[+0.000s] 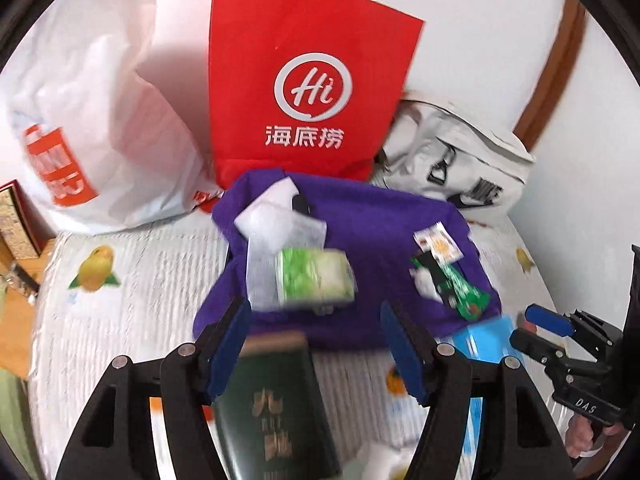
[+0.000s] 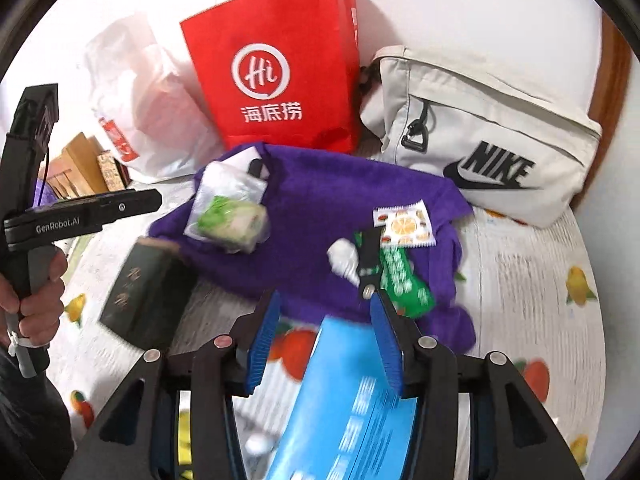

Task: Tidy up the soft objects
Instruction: 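Withdraw both tools from the towel toward the yellow pouch and white gloves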

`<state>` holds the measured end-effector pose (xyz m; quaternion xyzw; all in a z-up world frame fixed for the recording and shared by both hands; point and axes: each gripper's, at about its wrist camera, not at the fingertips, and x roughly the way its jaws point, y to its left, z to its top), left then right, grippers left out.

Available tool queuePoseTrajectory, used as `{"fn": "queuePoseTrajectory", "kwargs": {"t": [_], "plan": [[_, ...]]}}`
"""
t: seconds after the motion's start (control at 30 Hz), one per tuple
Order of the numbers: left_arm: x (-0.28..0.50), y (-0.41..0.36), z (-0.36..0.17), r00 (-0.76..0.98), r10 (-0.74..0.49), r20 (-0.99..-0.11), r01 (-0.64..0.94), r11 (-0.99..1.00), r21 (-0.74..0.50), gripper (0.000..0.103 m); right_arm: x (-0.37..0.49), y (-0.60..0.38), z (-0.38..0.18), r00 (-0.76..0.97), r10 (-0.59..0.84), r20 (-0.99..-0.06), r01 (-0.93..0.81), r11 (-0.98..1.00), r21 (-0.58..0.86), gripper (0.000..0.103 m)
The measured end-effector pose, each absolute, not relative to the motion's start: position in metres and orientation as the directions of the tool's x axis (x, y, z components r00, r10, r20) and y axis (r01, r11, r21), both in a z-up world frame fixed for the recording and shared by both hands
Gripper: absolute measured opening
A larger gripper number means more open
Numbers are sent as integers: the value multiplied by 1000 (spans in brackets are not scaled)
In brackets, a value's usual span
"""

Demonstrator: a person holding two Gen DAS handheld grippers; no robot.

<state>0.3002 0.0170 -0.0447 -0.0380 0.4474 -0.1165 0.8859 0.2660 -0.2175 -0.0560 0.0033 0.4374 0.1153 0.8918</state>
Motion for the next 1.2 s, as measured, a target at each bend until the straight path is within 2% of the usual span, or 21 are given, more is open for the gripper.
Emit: {"fn": "queuePoseTrajectory", "kwargs": {"t": [0.23, 0.43, 0.53, 0.63, 0.87, 0.97, 1.2], "plan": [[238, 30, -40, 555, -254, -792, 128, 967, -221, 66, 198, -215, -55, 583, 270, -766, -221, 960, 171, 48], [191, 28, -61, 503, -264, -823, 100, 964, -248, 66, 134, -206, -59, 608, 286, -741, -271, 952, 145, 60], [168, 19, -72, 484, -286, -827, 114, 958, -264, 67, 114, -208, -66, 609, 282, -742, -265, 953, 144, 61], [150, 6, -84, 465, -308, -830, 135, 951, -277, 74, 97, -212, -75, 600, 274, -752, -256, 956, 144, 61], [129, 11, -104, 463, -276, -842, 81, 959, -270, 74, 79, -210, -98, 561, 326, -760, -268, 941, 206, 63], [125, 24, -109, 475, -224, -851, 43, 972, -232, 74, 78, -194, -106, 565, 345, -750, -303, 932, 201, 72], [124, 51, -121, 457, -205, -866, -2, 973, -232, 74, 96, -158, -130, 544, 343, -766, -321, 928, 187, 74]]}}
